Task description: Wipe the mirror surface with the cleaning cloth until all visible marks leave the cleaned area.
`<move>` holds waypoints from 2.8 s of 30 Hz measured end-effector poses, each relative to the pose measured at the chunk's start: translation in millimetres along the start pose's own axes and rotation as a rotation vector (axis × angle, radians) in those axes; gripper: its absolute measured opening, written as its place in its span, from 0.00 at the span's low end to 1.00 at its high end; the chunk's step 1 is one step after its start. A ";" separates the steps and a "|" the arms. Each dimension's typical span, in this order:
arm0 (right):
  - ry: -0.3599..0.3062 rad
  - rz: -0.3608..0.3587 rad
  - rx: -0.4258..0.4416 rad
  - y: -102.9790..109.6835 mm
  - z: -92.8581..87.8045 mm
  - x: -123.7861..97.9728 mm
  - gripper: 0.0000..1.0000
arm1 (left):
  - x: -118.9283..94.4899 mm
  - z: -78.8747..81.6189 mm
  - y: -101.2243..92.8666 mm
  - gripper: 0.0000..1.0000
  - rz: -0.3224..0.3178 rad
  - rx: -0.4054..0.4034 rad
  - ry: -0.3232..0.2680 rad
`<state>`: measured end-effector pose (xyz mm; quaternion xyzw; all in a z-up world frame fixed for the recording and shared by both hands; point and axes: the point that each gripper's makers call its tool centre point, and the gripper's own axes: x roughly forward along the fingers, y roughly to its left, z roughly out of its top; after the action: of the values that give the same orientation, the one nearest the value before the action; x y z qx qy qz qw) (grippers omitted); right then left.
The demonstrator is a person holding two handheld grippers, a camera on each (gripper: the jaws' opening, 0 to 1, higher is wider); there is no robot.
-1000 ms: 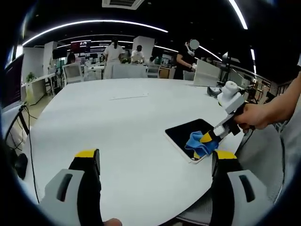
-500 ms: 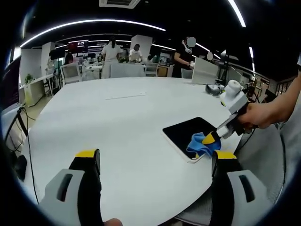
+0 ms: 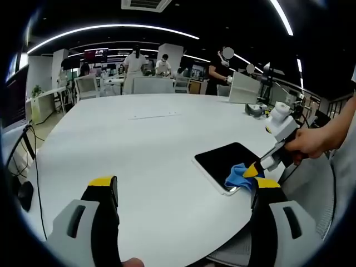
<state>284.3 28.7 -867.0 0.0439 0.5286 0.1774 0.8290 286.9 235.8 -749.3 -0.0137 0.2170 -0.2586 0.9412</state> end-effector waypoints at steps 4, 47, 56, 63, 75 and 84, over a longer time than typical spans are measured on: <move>-0.014 -0.001 -0.039 1.1 -2.3 -1.4 0.00 | -0.4 0.0 -0.9 0.99 0.006 0.002 -0.002; -0.061 0.058 -0.116 -29.8 -8.1 -14.9 0.00 | -0.5 -2.4 -15.9 0.98 0.021 0.008 0.006; -0.062 0.047 -0.125 -34.0 -6.7 -14.7 0.00 | 0.8 -1.0 -14.0 0.98 0.022 0.011 0.009; -0.064 0.044 -0.122 -34.4 -3.5 -12.1 0.00 | 2.1 -2.0 -16.2 0.98 0.015 0.010 0.014; -0.067 0.017 -0.122 -44.7 28.7 1.6 0.00 | -0.9 2.5 -6.5 0.99 0.040 0.035 0.012; -0.066 0.008 -0.107 -55.3 62.9 15.3 0.00 | 0.4 -0.5 -4.0 0.99 0.053 0.028 0.014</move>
<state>359.9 -10.5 -867.0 0.0074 0.4905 0.2073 0.8464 285.1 232.2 -749.3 0.0070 0.2203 -0.2368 0.9462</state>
